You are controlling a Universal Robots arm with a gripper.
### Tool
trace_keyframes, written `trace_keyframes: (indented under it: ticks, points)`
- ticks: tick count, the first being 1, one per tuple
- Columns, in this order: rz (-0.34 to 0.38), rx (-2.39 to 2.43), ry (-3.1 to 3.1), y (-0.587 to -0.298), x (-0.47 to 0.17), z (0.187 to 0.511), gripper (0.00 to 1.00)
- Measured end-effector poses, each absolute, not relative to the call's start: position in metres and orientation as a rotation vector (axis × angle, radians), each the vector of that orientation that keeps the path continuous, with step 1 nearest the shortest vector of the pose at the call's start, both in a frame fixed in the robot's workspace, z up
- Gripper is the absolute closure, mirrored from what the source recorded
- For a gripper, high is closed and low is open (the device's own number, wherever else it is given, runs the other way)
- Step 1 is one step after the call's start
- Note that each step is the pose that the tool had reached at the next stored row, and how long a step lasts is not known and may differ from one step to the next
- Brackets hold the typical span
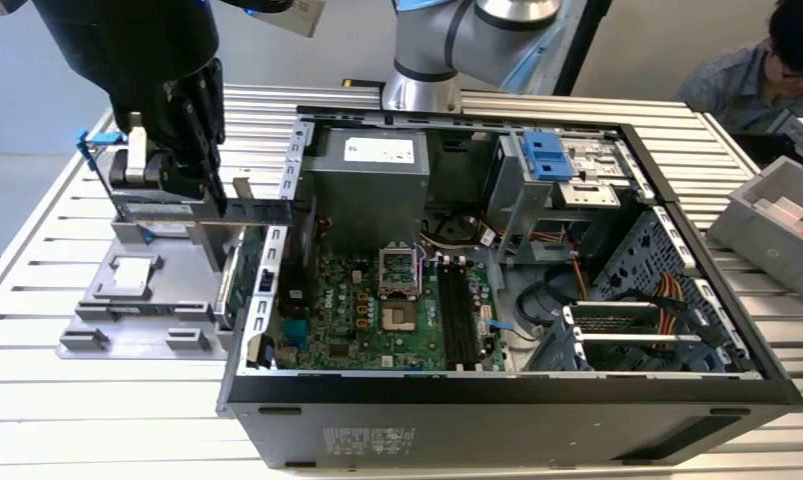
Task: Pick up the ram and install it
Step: 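Pick up the ram and move it above insertion slot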
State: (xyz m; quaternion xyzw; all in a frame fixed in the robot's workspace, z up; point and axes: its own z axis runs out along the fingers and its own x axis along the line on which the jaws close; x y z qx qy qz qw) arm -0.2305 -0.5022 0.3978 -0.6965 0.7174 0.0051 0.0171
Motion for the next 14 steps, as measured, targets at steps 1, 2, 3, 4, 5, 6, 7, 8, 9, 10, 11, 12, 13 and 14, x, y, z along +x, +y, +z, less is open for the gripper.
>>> trace_keyframes:
  ticks: [1,2,3,4,5,6,7,8,9,10,11,12,13,14]
  points:
    - [0.016,-2.165,2.229,-0.502,-0.229,0.398,1.00]
    - [0.016,-2.165,2.229,-0.502,-0.227,0.398,1.00]
    - [0.016,-2.165,2.229,-0.502,-0.225,0.398,1.00]
    - [0.016,-2.165,2.229,-0.502,-0.224,0.398,1.00]
    - [0.016,-2.165,2.229,-0.502,-0.222,0.398,1.00]
    - [0.016,-2.165,2.229,-0.502,-0.220,0.398,1.00]
    - [0.016,-2.165,2.229,-0.502,-0.218,0.398,1.00]
    - [0.016,-2.165,2.229,-0.502,-0.217,0.398,1.00]
    - [0.016,-2.165,2.229,-0.502,-0.215,0.398,1.00]
    - [0.016,-2.165,2.229,-0.502,-0.213,0.398,1.00]
    - [0.016,-2.165,2.229,-0.502,-0.212,0.398,1.00]
    - [0.016,-2.165,2.229,-0.502,-0.210,0.398,1.00]
    - [0.016,-2.165,2.229,-0.502,-0.208,0.398,1.00]
    - [0.016,-2.165,2.229,-0.502,-0.207,0.398,1.00]
